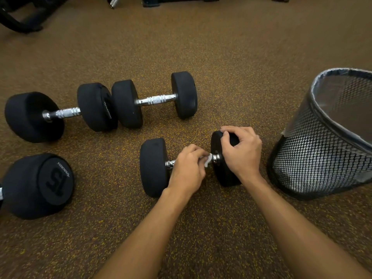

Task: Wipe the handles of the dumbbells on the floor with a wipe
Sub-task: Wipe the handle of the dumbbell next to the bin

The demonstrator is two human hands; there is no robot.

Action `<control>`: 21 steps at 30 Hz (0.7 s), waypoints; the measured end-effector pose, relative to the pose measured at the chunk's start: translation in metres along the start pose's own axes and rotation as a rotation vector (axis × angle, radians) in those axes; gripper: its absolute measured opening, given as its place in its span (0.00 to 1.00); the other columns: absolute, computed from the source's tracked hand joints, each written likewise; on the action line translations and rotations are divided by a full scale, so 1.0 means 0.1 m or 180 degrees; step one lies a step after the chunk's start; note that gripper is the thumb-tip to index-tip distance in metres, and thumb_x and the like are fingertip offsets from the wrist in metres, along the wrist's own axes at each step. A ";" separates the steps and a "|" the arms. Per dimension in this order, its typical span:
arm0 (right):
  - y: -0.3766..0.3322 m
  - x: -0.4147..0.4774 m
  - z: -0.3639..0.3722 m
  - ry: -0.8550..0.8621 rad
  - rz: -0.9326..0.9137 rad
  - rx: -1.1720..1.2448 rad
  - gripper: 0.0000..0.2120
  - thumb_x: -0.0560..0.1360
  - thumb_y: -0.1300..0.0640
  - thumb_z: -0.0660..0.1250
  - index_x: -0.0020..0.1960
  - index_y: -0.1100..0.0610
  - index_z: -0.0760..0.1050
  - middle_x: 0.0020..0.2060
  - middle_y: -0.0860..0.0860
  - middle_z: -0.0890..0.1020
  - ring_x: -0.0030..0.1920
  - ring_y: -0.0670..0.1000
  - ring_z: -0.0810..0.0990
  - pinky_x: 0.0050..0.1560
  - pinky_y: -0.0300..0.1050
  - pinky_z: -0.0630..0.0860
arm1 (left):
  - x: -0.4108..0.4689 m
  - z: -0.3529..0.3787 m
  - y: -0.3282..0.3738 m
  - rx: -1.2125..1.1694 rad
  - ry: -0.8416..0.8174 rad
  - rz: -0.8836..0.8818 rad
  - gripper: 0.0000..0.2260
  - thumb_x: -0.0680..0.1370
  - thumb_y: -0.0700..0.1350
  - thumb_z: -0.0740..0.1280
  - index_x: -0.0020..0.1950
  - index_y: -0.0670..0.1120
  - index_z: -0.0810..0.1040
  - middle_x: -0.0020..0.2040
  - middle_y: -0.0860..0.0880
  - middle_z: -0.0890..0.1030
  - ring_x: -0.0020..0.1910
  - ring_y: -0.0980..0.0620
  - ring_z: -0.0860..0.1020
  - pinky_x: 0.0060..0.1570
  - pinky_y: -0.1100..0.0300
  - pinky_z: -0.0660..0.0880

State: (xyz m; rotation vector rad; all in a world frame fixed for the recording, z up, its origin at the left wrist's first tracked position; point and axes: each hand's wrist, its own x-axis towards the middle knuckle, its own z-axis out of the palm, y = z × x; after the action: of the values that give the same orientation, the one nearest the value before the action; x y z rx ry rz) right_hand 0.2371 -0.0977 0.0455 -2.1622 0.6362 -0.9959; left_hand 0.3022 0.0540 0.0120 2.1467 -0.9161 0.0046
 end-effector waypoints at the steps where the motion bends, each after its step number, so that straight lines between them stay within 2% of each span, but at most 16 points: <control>1: 0.00 0.00 0.00 -0.0005 0.0007 -0.0001 0.09 0.77 0.53 0.68 0.51 0.49 0.87 0.48 0.40 0.87 0.54 0.46 0.82 0.60 0.61 0.79 | 0.01 0.00 0.02 0.0011 -0.0037 -0.0036 0.08 0.82 0.40 0.70 0.57 0.45 0.87 0.54 0.50 0.82 0.54 0.49 0.79 0.58 0.50 0.78; 6: 0.00 0.01 0.01 -0.0024 0.0013 -0.0047 0.10 0.77 0.53 0.67 0.51 0.49 0.87 0.48 0.40 0.87 0.54 0.46 0.82 0.61 0.61 0.78 | 0.11 -0.01 0.11 -0.0188 -0.0278 0.0042 0.09 0.81 0.38 0.70 0.59 0.45 0.88 0.58 0.50 0.85 0.58 0.51 0.82 0.63 0.56 0.78; 9: 0.01 0.01 0.02 -0.0009 0.0014 -0.0048 0.10 0.76 0.53 0.67 0.51 0.50 0.88 0.48 0.41 0.88 0.54 0.47 0.82 0.60 0.61 0.79 | 0.14 0.01 0.07 -0.0252 -0.0268 0.0093 0.07 0.80 0.40 0.73 0.57 0.45 0.88 0.56 0.50 0.86 0.57 0.51 0.82 0.62 0.52 0.78; 12: 0.01 0.00 0.01 0.0008 -0.0012 -0.0092 0.10 0.77 0.54 0.68 0.51 0.50 0.87 0.48 0.41 0.87 0.54 0.47 0.82 0.60 0.61 0.78 | 0.08 0.01 -0.01 -0.0109 -0.0270 0.0376 0.07 0.80 0.40 0.73 0.56 0.45 0.89 0.56 0.51 0.84 0.56 0.50 0.81 0.60 0.48 0.78; 16: 0.00 0.00 0.01 0.0030 -0.0044 -0.0129 0.09 0.77 0.55 0.69 0.51 0.50 0.87 0.48 0.41 0.87 0.53 0.48 0.82 0.59 0.61 0.78 | 0.00 -0.01 -0.04 0.0051 -0.0075 0.0494 0.09 0.81 0.41 0.69 0.58 0.45 0.88 0.56 0.51 0.83 0.56 0.49 0.79 0.59 0.48 0.78; 21: 0.01 0.01 0.03 0.0043 -0.0052 -0.0142 0.09 0.77 0.55 0.68 0.51 0.50 0.87 0.49 0.42 0.88 0.53 0.48 0.83 0.60 0.61 0.78 | 0.03 0.05 0.02 0.0088 -0.0131 0.0490 0.10 0.82 0.40 0.69 0.61 0.44 0.87 0.57 0.49 0.82 0.56 0.48 0.78 0.58 0.47 0.77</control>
State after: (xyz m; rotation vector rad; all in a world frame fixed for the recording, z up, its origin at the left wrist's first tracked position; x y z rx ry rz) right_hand 0.2399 -0.0980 0.0441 -2.2046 0.6538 -1.0147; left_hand 0.3021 0.0476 0.0104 2.1032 -1.1092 0.0502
